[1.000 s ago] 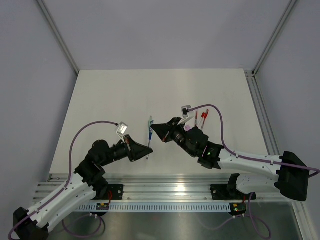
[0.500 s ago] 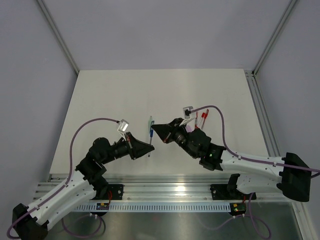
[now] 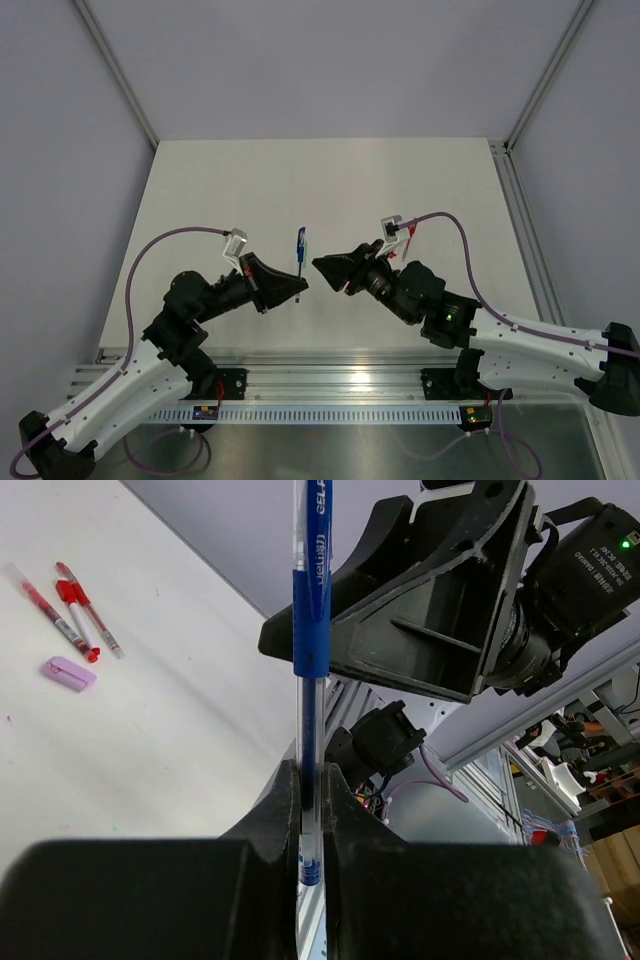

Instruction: Insert the pens into the pen caps

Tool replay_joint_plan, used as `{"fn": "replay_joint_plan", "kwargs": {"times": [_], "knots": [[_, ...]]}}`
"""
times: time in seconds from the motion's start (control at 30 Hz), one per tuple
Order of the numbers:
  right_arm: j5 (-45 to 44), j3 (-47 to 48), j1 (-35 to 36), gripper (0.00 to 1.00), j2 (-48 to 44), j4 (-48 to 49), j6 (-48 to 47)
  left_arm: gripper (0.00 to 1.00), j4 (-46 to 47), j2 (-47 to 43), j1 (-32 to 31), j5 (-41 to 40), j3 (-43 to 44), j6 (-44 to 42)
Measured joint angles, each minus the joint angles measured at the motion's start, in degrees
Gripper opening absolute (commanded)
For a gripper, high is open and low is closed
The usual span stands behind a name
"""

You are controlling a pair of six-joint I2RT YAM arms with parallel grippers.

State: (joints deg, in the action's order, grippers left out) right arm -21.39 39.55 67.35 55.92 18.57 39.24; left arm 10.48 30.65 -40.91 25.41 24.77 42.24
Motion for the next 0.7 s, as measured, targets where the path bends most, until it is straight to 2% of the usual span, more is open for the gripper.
{"fn": "replay_joint_plan", "kwargs": {"times": [0.23, 0.33, 0.53, 0.7], "knots": [[3.52, 4.98, 0.04, 0.76, -4.57, -9.07, -2.38, 0.0, -0.52, -1.88, -0.02, 1.01, -0.02, -0.17], [5.46, 10.14, 0.04, 0.82, -4.26, -13.03, -5.09, 0.0, -0.26, -2.89, -0.02, 2.62, -0.09, 0.2], [7.61, 20.26, -0.5, 0.8, 0.33, -15.89, -9.75, 0.0, 1.55, -4.76, -0.22, 6.34, -1.57, 2.25], [10.51, 25.62, -1.16, 0.72, 6.08, -17.94, -11.58, 0.0, 1.77, -6.62, -0.46, 8.02, -1.73, 3.3]]}}
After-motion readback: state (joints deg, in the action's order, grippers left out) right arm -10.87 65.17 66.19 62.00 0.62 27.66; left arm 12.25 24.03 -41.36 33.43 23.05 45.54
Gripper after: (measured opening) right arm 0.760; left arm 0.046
